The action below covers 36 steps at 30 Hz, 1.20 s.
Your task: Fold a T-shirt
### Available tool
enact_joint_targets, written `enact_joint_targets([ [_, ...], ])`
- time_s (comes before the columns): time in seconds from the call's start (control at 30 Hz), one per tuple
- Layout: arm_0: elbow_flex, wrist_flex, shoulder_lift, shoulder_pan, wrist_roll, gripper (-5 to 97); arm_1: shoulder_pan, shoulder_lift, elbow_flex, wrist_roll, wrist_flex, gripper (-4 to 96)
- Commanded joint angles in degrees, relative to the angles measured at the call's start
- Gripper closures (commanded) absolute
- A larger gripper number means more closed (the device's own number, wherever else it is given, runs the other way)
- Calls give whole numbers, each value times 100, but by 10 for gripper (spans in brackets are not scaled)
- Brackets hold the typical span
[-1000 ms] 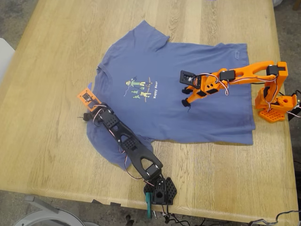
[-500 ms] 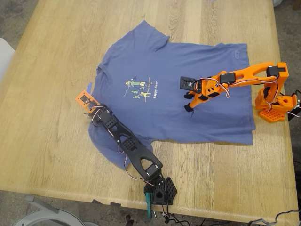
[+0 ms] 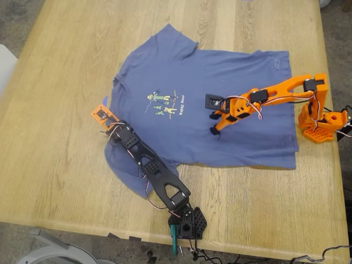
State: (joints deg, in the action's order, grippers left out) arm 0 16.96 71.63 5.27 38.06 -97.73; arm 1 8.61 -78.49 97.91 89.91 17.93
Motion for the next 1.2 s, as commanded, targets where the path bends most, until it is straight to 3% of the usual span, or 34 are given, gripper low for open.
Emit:
enact_joint_targets([
  [0.0,220,229,343,-378,-53,918,-9,53,-422,-35,-105,608],
  [0.37,220,308,466,-519,-53,918,35,193,88,-35,-360,550],
  [0.7,220,475,633,-650,-53,918,123,659,105,-132,-650,560],
  [1.17,220,844,1020,-914,-53,918,176,1863,-1125,-413,-519,628],
])
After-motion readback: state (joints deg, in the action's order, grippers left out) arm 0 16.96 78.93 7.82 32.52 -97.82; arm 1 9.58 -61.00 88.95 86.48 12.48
